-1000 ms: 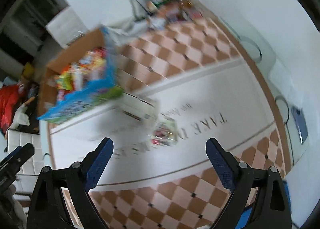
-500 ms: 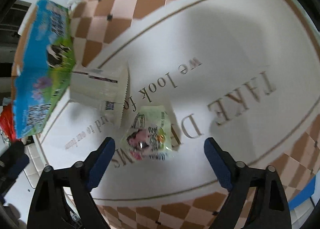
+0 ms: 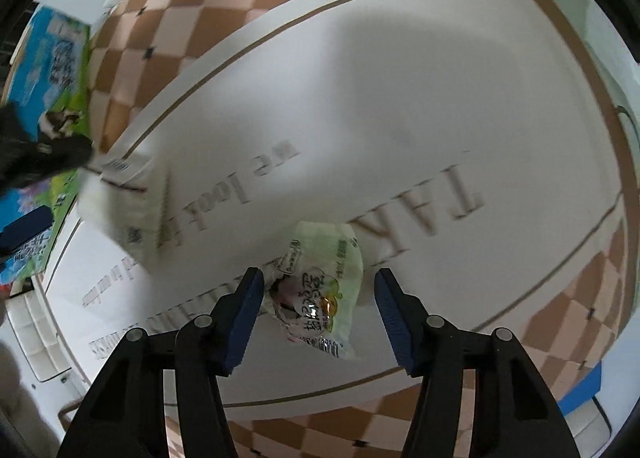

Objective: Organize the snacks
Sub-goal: 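Lower the left tool to the clear bread pack while the right lowers to the green packet, then grasp the clear white bread pack with the left gripper while the right grasps the green-white jelly packet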

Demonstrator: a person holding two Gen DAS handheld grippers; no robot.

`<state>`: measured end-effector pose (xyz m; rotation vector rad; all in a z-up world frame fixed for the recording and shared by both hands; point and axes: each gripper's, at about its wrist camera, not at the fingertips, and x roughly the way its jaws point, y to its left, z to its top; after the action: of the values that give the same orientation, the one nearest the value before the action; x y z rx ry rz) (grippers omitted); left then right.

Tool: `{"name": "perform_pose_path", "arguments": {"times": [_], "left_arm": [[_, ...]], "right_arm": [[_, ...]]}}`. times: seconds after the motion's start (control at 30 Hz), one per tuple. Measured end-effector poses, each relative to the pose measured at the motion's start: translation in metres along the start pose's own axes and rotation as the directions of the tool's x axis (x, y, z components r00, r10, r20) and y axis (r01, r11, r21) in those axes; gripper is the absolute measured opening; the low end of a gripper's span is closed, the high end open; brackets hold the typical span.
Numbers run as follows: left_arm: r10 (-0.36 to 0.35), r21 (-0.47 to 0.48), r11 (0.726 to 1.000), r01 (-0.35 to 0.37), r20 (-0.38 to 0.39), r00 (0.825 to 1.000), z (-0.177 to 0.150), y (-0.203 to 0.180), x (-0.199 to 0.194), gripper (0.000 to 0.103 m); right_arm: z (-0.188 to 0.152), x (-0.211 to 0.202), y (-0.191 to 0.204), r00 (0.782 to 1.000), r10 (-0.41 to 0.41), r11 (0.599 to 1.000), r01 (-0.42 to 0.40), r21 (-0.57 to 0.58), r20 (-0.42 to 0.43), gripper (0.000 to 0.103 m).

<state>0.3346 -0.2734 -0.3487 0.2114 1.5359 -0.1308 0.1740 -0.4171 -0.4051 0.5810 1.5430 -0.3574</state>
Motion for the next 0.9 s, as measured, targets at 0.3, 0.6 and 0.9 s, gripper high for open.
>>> {"name": "perform_pose_path", "arguments": {"times": [0.3, 0.6, 0.9], "left_arm": [[0.043, 0.042, 0.998, -0.041, -0.057, 0.997, -0.044, 0.034, 0.007, 0.088], [-0.12, -0.061, 0.991, 0.115, -0.081, 0.99, -0.032, 0.06, -0.002, 0.088], [-0.104, 0.037, 0.994, 0.107, -0.077, 0.992, -0.009, 0.03, 0.016, 0.065]], "right_arm": [[-0.003, -0.004, -0.006, 1.0, 0.02, 1.0, -0.02, -0.003, -0.009, 0.06], [0.004, 0.005, -0.026, 0.992, 0.102, 0.994, -0.098, 0.052, -0.076, 0.069], [0.005, 0.001, -0.028, 0.992, 0.09, 0.996, -0.087, 0.037, -0.088, 0.069]]}}
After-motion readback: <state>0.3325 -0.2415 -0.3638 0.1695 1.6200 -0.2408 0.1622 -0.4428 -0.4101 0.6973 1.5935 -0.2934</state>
